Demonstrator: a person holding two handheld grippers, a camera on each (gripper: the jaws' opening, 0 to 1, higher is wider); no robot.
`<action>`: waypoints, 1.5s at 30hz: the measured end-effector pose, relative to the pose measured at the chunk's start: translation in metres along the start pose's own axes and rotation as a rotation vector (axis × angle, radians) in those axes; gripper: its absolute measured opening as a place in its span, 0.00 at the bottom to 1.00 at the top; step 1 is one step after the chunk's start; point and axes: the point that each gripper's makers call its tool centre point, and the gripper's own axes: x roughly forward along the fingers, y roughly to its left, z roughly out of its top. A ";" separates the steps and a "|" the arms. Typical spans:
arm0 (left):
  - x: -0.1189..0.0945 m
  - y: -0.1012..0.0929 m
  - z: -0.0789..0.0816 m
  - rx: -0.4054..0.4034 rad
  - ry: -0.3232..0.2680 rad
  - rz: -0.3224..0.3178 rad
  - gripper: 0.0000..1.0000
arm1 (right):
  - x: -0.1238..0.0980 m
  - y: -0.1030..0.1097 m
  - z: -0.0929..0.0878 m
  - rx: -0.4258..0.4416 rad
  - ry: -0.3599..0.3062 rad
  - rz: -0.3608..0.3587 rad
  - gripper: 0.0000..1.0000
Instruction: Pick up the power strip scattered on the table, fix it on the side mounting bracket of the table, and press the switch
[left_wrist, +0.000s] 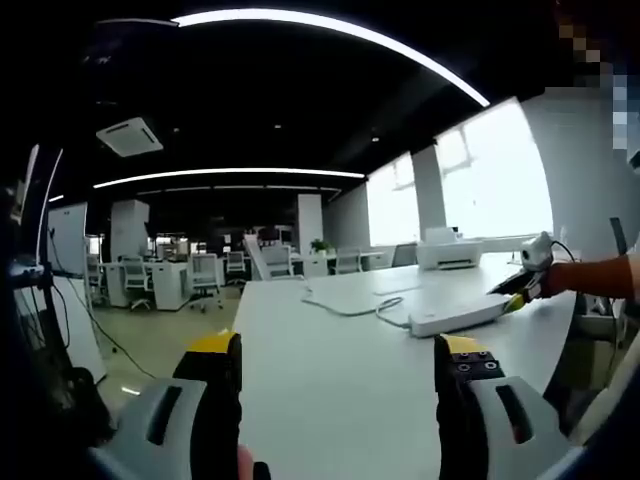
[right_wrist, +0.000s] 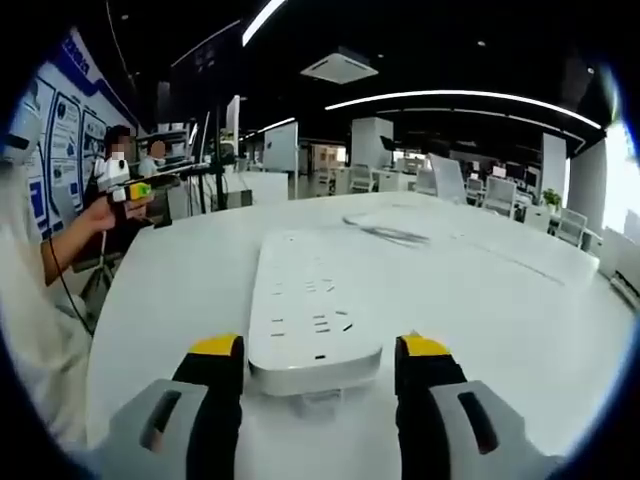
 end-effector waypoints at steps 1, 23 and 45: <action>0.000 0.000 0.000 0.000 0.000 0.000 0.82 | 0.000 0.000 0.000 0.001 -0.001 0.001 0.55; 0.000 0.001 0.001 -0.016 0.008 0.007 0.80 | 0.005 0.000 -0.003 -0.005 0.011 0.021 0.49; 0.006 -0.008 0.002 -0.044 0.018 -0.011 0.79 | 0.003 -0.005 -0.002 0.021 0.028 -0.011 0.47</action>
